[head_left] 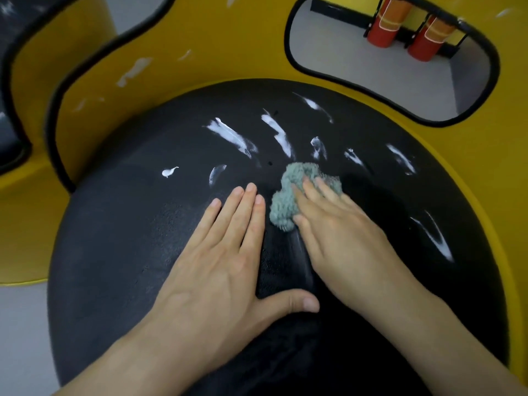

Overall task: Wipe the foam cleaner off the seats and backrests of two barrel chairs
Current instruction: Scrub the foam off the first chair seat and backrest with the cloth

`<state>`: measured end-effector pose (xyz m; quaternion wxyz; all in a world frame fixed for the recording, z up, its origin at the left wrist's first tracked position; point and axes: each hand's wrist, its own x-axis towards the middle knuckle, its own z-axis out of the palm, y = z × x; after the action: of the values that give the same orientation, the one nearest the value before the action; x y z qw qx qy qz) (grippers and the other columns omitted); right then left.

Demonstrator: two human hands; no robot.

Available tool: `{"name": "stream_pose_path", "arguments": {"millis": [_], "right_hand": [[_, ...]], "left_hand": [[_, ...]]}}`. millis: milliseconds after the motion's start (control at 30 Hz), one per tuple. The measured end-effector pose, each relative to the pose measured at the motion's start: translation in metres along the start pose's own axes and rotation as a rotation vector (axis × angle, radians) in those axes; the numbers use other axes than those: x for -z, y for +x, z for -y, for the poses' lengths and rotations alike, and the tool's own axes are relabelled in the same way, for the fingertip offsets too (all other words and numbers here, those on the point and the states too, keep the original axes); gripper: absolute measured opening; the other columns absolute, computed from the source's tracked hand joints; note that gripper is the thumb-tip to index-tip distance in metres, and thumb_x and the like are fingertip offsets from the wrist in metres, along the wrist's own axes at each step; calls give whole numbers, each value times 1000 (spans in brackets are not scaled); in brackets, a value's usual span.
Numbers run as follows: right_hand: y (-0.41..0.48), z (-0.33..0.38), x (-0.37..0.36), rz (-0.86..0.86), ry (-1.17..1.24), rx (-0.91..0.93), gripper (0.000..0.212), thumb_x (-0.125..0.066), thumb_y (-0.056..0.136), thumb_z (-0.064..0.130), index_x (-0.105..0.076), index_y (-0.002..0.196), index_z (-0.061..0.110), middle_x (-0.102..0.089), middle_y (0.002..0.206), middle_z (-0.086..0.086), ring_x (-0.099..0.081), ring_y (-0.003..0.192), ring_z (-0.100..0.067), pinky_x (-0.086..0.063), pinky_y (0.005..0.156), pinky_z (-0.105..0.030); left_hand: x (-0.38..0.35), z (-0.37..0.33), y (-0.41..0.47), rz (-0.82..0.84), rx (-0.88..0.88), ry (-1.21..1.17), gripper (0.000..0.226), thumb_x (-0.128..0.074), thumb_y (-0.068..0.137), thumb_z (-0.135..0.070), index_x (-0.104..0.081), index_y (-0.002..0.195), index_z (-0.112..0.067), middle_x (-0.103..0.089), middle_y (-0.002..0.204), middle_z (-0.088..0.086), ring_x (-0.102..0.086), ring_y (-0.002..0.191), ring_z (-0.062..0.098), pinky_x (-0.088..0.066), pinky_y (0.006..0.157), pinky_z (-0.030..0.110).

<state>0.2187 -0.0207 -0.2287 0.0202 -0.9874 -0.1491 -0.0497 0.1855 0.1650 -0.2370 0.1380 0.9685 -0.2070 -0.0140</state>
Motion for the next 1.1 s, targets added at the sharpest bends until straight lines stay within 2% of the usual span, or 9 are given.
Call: {"name": "stream_pose_path", "arguments": {"millis": [167, 267, 533, 733, 800, 900, 933, 1033, 1100], "right_hand": [[-54, 14, 0, 43, 66, 80, 51, -27, 104, 29, -48, 145, 8, -52, 149, -6, -43, 142, -21, -33, 112, -36], [-69, 11, 0, 53, 63, 156, 51, -12, 109, 34, -39, 147, 12, -51, 149, -3, -40, 142, -18, -32, 108, -37], [-8, 11, 1, 71, 27, -10, 56, -22, 105, 35, -42, 151, 10, -42, 156, -5, -32, 148, -18, -21, 122, -34], [-80, 18, 14, 216, 21, 13, 62, -11, 106, 52, -37, 150, 16, -41, 157, -2, -34, 147, -24, -25, 110, -52], [-61, 17, 20, 267, 8, 5, 64, -10, 104, 58, -25, 157, 25, -26, 164, 4, -19, 153, -20, -15, 115, -53], [-18, 14, 22, 283, 34, -37, 64, 4, 98, 62, 16, 155, 35, 19, 165, 14, 25, 149, -5, 12, 123, -46], [-10, 13, 22, 275, 26, -47, 65, 5, 98, 60, 17, 155, 33, 21, 165, 13, 26, 149, -5, 14, 123, -46], [-26, 14, 20, 271, 38, -34, 65, 0, 101, 58, 2, 157, 25, 3, 168, 6, 12, 153, -9, 3, 125, -43], [-58, 19, 18, 278, 55, -13, 66, -10, 104, 56, -20, 157, 18, -23, 165, -2, -13, 154, -20, -14, 119, -46]], "left_hand": [[-2, 1, -1, -26, 4, -1, 110, -18, 92, -87, -26, 157, 1, -18, 167, 16, -13, 156, 26, -12, 120, 41], [-3, 0, -1, -43, 2, 8, 105, -20, 95, -83, -32, 155, 2, -24, 165, 17, -19, 155, 28, -16, 118, 42], [-3, 1, -1, -8, -8, 67, 115, -20, 88, -91, -29, 156, 2, -22, 166, 18, -17, 155, 28, -15, 120, 43], [2, 13, -15, 9, -62, 108, 117, -25, 80, -97, -35, 157, -8, -27, 165, 16, -21, 154, 34, -19, 117, 48], [2, 14, -17, 12, -47, 122, 116, -26, 81, -96, -36, 156, -9, -28, 164, 16, -23, 153, 34, -19, 117, 49], [3, 11, -19, 22, 4, 128, 115, -25, 82, -95, -36, 156, -8, -28, 165, 14, -23, 153, 31, -18, 118, 48], [3, 10, -20, 19, 20, 124, 115, -25, 82, -95, -35, 156, -8, -27, 165, 14, -22, 154, 30, -17, 119, 47], [3, 10, -23, 18, 49, 118, 117, -26, 81, -96, -33, 158, -8, -25, 166, 13, -18, 155, 28, -15, 120, 46], [3, 10, -24, 19, 64, 106, 119, -26, 79, -97, -35, 157, -7, -27, 166, 13, -19, 155, 29, -15, 121, 48]]}}
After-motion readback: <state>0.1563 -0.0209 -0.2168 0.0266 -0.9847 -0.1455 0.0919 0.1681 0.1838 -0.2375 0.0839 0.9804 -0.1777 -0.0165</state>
